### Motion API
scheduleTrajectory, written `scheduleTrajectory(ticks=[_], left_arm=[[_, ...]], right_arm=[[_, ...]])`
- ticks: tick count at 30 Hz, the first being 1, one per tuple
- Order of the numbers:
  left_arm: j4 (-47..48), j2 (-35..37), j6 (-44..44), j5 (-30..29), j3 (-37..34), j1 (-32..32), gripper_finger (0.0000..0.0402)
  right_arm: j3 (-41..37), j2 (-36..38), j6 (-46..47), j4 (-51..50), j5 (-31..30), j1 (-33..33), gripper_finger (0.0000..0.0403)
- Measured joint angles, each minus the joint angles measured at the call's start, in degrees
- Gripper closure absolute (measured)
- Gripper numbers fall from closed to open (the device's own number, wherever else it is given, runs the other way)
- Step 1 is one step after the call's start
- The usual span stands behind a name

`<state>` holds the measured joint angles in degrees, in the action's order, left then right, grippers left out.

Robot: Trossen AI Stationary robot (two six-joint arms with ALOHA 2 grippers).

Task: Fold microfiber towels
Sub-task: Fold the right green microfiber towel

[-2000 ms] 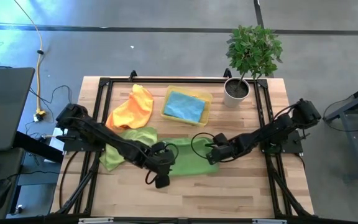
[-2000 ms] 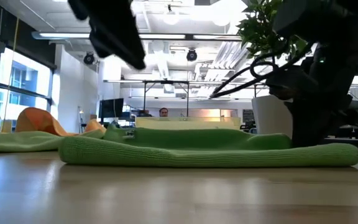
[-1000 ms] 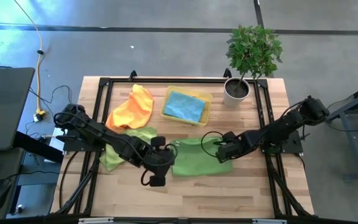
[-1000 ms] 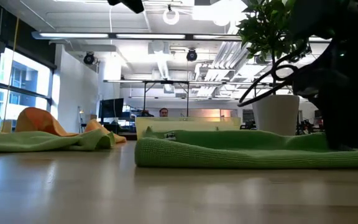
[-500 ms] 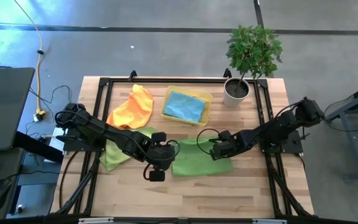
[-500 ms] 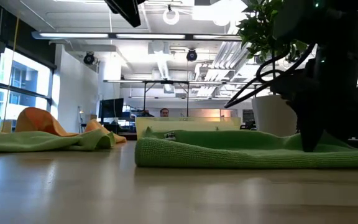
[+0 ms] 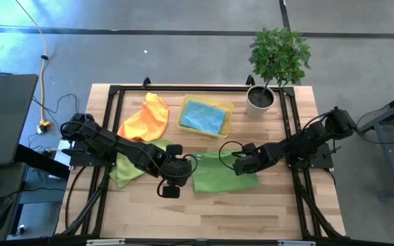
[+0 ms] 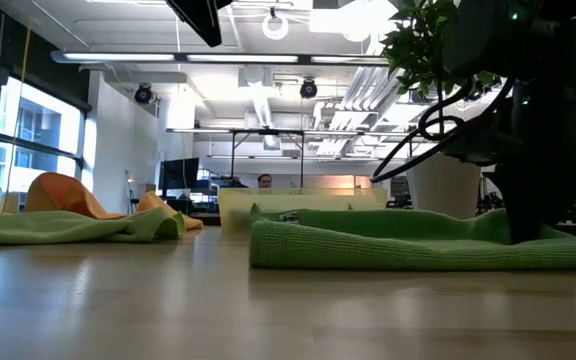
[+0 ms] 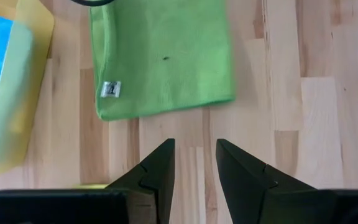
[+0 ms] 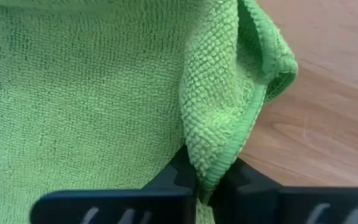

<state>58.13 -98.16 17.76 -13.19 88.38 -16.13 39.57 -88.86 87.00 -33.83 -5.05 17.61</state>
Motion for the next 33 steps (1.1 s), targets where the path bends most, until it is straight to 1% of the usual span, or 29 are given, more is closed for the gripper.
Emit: scheduleTrajectory(ticks=[2,4,6,7,8,11,13,19,24,30,33], left_arm=[[0.25,0.48,0.00,-0.10,0.00,0.01,0.0296],[1.19,1.10,0.00,-0.74,0.00,0.01,0.0296],[1.73,2.20,0.00,-1.30,-0.02,0.06,0.0296],[2.00,2.91,0.00,-1.37,-0.02,0.06,0.0296],[2.19,3.67,0.00,-1.40,-0.02,0.13,0.0296],[2.14,5.87,0.02,-1.40,-0.02,0.41,0.0296],[2.16,7.41,0.07,-1.75,-0.02,0.43,0.0296],[2.12,10.82,0.09,-2.89,0.00,0.43,0.0296],[2.12,12.52,0.01,-3.05,0.00,0.43,0.0296],[2.18,13.64,-2.54,-4.70,0.00,0.43,0.0296],[2.30,13.83,-3.88,-5.70,0.00,0.43,0.0296]], right_arm=[[0.11,-0.03,0.02,-0.59,0.19,0.00,0.0392],[1.69,-0.36,0.00,-4.19,1.13,-0.04,0.0389],[4.09,-0.63,-1.03,-11.05,3.88,0.06,0.0392],[5.21,-0.70,-2.24,-15.62,4.27,0.02,0.0396],[6.55,-0.77,-3.39,-20.49,4.48,-0.17,0.0399],[10.78,-0.52,-5.07,-28.04,3.97,-0.95,0.0399],[12.51,-0.54,-5.96,-35.93,4.63,-1.16,0.0399],[19.35,-0.42,-5.42,-48.85,5.62,-1.22,0.0401],[25.27,-0.38,-0.99,-52.90,7.47,-1.00,0.0402],[29.71,-1.64,7.23,-49.54,8.36,-0.05,0.0402],[30.79,-4.15,8.58,-47.26,9.26,0.20,0.0402]])
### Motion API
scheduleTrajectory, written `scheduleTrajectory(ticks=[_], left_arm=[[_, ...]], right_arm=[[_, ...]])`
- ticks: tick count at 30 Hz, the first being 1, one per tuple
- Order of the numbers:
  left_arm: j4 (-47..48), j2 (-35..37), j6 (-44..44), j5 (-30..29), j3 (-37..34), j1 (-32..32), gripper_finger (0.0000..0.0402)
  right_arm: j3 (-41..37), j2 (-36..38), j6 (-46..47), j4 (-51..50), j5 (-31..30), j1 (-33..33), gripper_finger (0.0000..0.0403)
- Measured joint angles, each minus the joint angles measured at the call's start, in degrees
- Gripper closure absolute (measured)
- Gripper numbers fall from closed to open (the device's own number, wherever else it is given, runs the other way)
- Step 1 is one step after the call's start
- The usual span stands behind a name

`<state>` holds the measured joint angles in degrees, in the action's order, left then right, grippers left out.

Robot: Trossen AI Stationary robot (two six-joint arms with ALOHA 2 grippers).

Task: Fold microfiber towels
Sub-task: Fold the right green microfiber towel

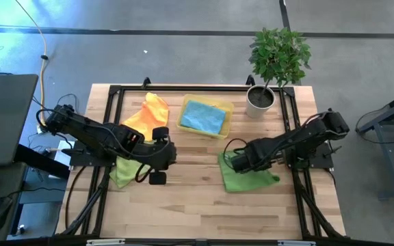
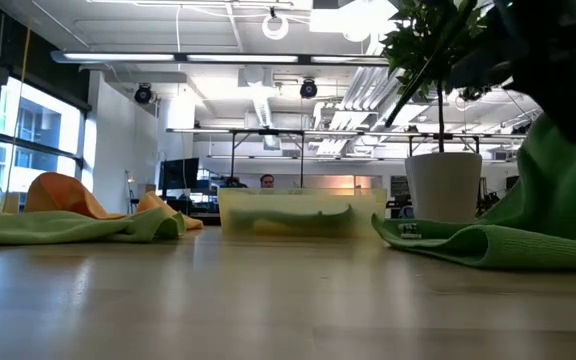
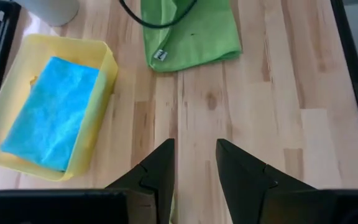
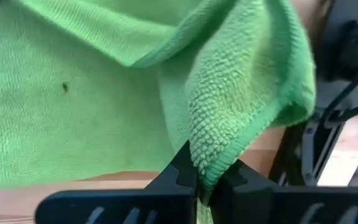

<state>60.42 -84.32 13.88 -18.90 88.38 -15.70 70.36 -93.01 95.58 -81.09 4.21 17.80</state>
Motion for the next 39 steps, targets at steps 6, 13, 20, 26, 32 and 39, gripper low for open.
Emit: scheduleTrajectory(ticks=[6,13,20,26,32,39], left_arm=[[0.91,0.28,-3.02,-0.25,0.00,1.24,0.0296],[3.42,1.12,-5.22,0.36,-0.07,3.49,0.0296],[3.22,2.04,-8.11,0.68,-0.02,4.13,0.0296],[3.19,2.68,-8.10,0.70,0.00,4.11,0.0296],[3.09,2.93,-7.15,0.72,-0.02,4.11,0.0296],[3.19,2.92,-5.54,0.70,0.00,4.04,0.0296]], right_arm=[[4.65,-7.24,-0.88,4.57,3.86,-0.02,0.0402],[14.29,-14.67,-1.13,5.12,0.88,-0.23,0.0402],[18.77,-21.16,-2.63,7.48,-2.27,-2.29,0.0402],[18.82,-23.04,-6.35,13.89,-5.86,-4.37,0.0402],[18.78,-23.06,-8.34,13.56,-11.92,-5.67,0.0402],[18.76,-23.06,-12.03,14.38,-14.48,-5.79,0.0333]])
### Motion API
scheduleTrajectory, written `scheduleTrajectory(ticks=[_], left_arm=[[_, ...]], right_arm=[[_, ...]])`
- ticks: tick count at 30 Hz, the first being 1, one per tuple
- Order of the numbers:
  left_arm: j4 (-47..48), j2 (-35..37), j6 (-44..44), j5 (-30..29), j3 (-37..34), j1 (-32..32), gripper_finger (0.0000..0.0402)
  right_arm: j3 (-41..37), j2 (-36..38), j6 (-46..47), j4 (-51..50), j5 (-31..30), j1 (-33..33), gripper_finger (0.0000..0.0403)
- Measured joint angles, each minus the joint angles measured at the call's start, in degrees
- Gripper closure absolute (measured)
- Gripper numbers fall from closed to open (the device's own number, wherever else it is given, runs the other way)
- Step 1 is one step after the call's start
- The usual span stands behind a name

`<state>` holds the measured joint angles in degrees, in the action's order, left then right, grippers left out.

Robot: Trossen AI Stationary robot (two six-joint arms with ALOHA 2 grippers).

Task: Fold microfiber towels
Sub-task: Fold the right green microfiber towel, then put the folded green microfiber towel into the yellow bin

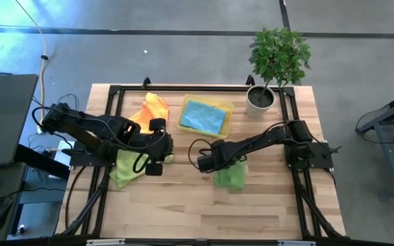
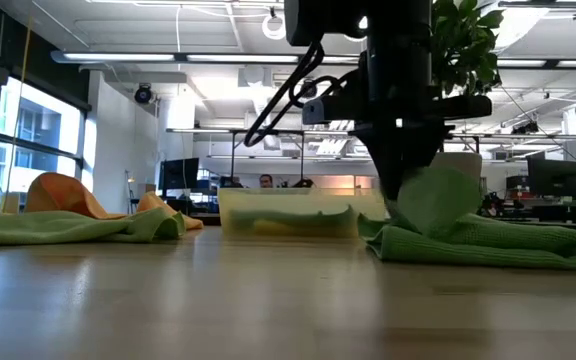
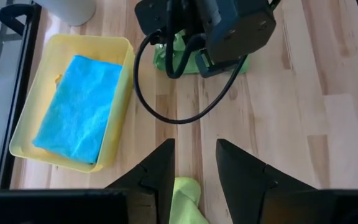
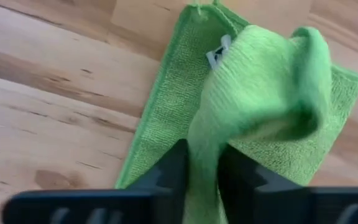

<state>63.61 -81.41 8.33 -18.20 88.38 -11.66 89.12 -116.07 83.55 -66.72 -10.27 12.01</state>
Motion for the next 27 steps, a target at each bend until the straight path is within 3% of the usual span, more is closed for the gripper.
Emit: scheduleTrajectory(ticks=[6,9,17,22,27], left_arm=[[0.00,-0.02,0.00,0.00,0.00,0.00,0.0296],[-0.02,-0.02,0.25,0.00,0.00,0.02,0.0296],[-0.04,-0.02,5.28,0.01,0.00,0.00,0.0296],[-2.38,-0.36,9.45,1.72,-1.13,0.00,0.0296],[-6.05,-3.14,9.14,2.81,-1.73,-1.07,0.0292]], right_arm=[[1.16,0.07,-6.50,-2.78,0.81,-0.07,0.0252],[4.25,0.15,-12.94,-7.65,0.53,0.61,0.0244],[11.30,0.55,-30.21,-21.28,-7.56,7.29,0.0252],[7.84,5.13,-28.48,-20.62,-8.55,11.19,0.0254],[-1.62,13.76,-20.74,-14.87,-8.79,15.28,0.0254]])
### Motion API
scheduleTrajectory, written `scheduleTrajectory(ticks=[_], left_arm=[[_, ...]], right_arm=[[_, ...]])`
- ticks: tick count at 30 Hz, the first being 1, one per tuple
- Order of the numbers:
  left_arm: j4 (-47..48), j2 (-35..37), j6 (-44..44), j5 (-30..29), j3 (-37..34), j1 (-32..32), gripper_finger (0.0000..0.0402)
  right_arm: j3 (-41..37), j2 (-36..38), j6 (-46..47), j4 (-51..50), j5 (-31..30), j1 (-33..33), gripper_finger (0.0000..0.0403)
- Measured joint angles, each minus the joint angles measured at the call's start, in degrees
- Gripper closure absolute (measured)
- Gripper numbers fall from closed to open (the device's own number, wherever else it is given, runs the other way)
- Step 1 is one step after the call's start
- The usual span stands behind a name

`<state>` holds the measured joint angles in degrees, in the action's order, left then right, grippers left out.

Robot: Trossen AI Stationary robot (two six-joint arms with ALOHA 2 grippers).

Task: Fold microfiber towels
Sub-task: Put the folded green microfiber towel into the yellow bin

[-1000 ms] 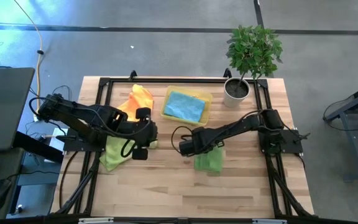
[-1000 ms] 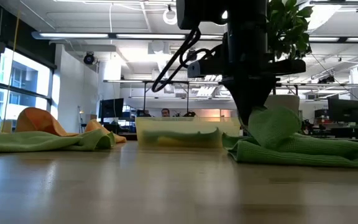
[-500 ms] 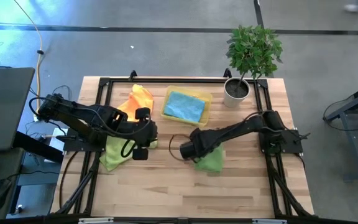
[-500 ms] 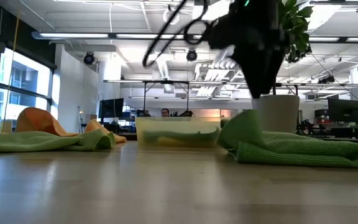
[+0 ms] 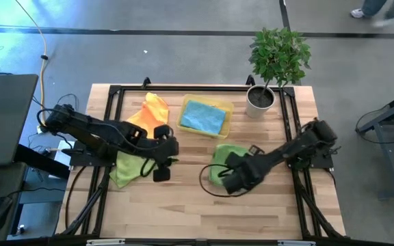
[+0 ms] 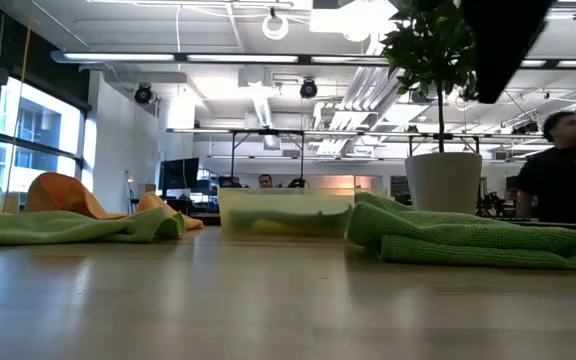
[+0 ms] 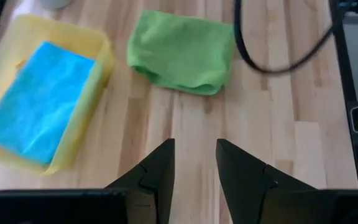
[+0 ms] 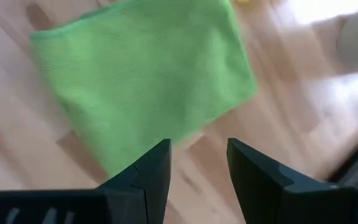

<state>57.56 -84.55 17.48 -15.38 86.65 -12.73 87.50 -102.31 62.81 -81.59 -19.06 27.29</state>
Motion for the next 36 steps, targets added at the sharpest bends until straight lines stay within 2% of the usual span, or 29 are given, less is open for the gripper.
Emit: scheduleTrajectory(ticks=[7,11,15,20,25,36], left_arm=[[-8.70,-7.74,-4.61,1.19,-0.02,-2.16,0.0260],[-16.45,-12.91,-8.05,1.95,-0.02,-3.19,0.0236],[-23.57,-18.32,-12.75,1.76,0.02,-3.84,0.0219],[-32.45,-25.54,-16.97,1.72,0.02,-4.24,0.0213],[-37.60,-30.88,-18.62,1.00,0.09,-4.24,0.0215],[-55.22,-38.91,-26.85,-0.42,0.16,-3.47,0.0215]], right_arm=[[-15.85,12.72,8.11,21.27,0.35,6.01,0.0254],[-21.46,16.38,9.20,27.08,0.41,9.14,0.0254],[-23.84,17.56,8.74,26.90,-0.90,12.56,0.0254],[-26.03,17.78,6.14,28.79,-7.03,16.43,0.0254],[-29.83,17.94,8.19,30.84,-7.74,17.42,0.0254],[-43.20,22.78,9.33,50.09,-6.20,16.11,0.0254]])
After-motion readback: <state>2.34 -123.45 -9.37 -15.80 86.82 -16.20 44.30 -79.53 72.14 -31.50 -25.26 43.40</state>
